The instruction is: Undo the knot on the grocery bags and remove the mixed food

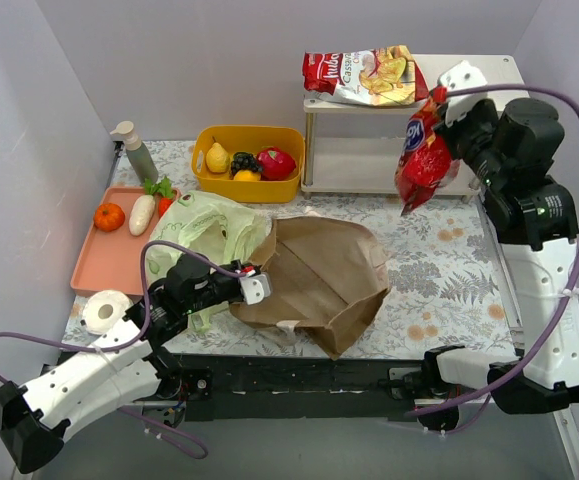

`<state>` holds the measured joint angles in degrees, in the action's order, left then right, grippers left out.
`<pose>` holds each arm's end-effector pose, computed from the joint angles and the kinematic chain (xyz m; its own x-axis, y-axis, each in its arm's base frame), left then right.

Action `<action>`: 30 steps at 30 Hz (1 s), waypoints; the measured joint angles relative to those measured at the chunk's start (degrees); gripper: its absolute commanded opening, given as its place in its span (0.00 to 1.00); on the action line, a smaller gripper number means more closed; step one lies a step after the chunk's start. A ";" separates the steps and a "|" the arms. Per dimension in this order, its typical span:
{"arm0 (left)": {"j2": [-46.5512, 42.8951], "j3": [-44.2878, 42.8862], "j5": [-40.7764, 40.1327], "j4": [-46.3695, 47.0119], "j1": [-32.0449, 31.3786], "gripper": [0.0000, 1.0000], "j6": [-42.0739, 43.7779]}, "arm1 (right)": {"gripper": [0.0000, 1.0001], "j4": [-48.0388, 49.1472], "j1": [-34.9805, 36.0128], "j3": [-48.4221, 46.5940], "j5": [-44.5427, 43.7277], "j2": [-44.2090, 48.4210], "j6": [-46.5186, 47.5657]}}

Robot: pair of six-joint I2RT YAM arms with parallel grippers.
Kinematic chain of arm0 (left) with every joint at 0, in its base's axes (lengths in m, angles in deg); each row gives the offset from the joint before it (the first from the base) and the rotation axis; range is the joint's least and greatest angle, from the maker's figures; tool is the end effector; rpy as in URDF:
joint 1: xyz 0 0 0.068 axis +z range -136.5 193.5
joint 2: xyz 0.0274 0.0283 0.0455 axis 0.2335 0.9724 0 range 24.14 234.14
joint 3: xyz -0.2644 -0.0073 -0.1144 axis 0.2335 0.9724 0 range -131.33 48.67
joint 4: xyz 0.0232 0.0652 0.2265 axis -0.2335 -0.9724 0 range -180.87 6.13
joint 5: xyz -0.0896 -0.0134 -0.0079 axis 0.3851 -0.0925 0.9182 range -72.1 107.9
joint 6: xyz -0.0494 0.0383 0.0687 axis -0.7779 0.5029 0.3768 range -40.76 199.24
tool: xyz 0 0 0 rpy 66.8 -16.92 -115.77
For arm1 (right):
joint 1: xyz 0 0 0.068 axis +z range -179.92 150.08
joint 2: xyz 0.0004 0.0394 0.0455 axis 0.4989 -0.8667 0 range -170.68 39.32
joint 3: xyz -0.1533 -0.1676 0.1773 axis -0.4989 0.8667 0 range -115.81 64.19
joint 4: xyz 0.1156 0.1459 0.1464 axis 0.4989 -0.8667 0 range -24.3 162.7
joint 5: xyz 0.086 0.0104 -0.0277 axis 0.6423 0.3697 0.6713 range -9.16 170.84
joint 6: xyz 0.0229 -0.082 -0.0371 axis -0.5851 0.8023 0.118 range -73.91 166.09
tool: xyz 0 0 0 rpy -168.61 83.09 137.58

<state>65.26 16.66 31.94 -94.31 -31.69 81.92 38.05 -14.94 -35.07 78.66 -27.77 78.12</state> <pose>0.1129 -0.1425 0.2702 -0.1959 0.2616 -0.9451 0.8594 0.5099 -0.0370 0.2147 0.0543 0.5316 0.0822 -0.5266 -0.8461 -0.2102 0.8207 -0.5312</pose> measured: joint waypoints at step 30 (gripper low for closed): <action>3.82 -4.31 -1.84 -5.95 0.00 0.00 -5.09 | 0.01 13.33 -10.93 35.67 8.24 0.02 -33.99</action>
<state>69.09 12.35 30.11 -100.25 -31.69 76.83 51.38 -25.87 0.60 86.90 -27.75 44.13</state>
